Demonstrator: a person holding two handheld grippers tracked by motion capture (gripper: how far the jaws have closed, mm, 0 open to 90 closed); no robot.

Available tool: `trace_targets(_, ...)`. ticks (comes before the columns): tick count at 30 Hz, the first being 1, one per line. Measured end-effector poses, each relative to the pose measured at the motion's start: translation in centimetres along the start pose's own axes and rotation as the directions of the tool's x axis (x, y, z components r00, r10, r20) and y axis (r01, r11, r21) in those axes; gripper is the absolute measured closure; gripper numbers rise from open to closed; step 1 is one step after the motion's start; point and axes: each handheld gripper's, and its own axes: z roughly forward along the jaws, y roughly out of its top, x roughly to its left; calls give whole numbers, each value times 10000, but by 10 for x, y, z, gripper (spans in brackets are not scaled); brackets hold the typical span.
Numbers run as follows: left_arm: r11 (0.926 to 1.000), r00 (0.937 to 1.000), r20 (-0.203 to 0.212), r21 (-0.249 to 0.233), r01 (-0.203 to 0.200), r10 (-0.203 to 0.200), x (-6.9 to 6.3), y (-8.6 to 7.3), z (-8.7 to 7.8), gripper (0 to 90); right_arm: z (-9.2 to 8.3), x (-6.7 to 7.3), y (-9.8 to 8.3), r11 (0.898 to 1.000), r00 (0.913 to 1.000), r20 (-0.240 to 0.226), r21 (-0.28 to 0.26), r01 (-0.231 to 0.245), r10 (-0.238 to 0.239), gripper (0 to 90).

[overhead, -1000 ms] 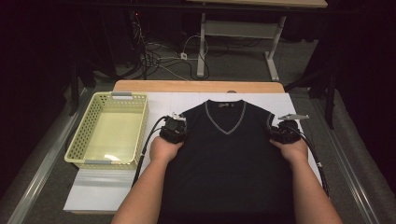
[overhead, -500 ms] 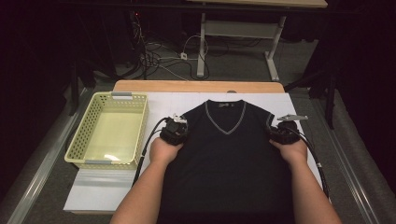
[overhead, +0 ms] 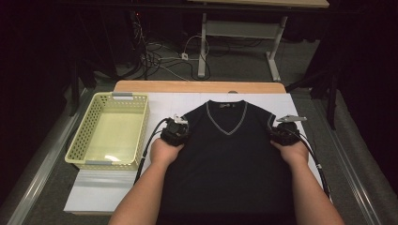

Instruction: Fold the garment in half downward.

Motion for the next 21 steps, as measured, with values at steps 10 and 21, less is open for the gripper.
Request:
trace_targets(10,9927,9999,21,-1197,169,-167,-7,10,-39,770,-42,9,13,9934,9979,410,-1009,544,-504,778)
trace_targets(21,9780,9992,-71,-2045,-410,404,-29,6,-89,769,-94,22,11,9813,9940,575,-1638,1013,-930,776)
